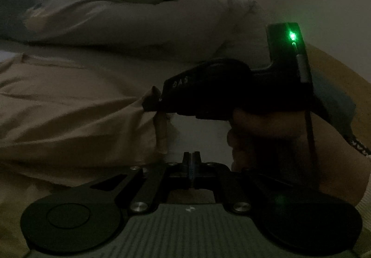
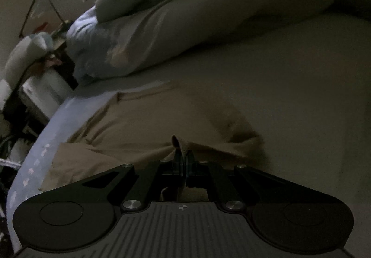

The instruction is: Fold clothes

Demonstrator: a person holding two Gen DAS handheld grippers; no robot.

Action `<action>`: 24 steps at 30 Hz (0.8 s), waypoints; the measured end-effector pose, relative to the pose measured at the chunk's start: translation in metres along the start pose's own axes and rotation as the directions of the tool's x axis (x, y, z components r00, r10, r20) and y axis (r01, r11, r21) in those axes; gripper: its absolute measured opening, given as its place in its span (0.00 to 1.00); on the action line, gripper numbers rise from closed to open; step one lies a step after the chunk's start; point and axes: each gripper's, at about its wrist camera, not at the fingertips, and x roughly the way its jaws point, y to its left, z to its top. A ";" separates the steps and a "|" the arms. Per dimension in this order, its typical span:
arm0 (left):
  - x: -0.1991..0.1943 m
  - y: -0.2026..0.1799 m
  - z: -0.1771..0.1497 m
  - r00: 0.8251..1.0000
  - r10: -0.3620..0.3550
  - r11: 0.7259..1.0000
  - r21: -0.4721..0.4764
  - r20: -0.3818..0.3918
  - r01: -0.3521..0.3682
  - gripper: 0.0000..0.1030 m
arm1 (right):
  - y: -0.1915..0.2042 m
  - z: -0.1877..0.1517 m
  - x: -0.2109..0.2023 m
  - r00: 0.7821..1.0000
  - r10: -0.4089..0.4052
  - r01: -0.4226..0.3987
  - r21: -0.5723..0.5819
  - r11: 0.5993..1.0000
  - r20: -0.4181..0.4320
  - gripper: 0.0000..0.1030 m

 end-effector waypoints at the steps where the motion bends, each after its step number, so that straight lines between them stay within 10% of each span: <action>1: 0.000 -0.002 0.000 1.000 -0.005 1.000 0.005 0.003 0.005 0.04 | -0.004 -0.001 -0.001 1.000 -0.003 0.003 0.000 1.000 0.001 0.03; 10: 0.006 -0.005 -0.015 0.999 0.032 0.999 0.023 -0.044 -0.031 0.08 | -0.015 -0.009 0.019 0.996 -0.073 0.072 -0.031 0.997 -0.057 0.08; 15: -0.012 0.007 -0.023 0.997 0.040 0.999 -0.018 -0.071 -0.041 0.56 | -0.017 -0.015 -0.003 0.981 -0.192 0.192 0.026 0.981 -0.020 0.70; 18: -0.046 0.012 -0.022 1.000 0.015 0.998 -0.066 -0.019 -0.016 0.89 | -0.001 -0.024 -0.033 0.956 -0.293 0.293 -0.004 0.956 0.021 0.84; 24: -0.141 0.040 0.000 0.996 0.003 0.989 -0.144 0.089 0.010 1.00 | 0.069 -0.059 -0.101 0.940 -0.335 0.342 -0.222 0.913 0.070 0.95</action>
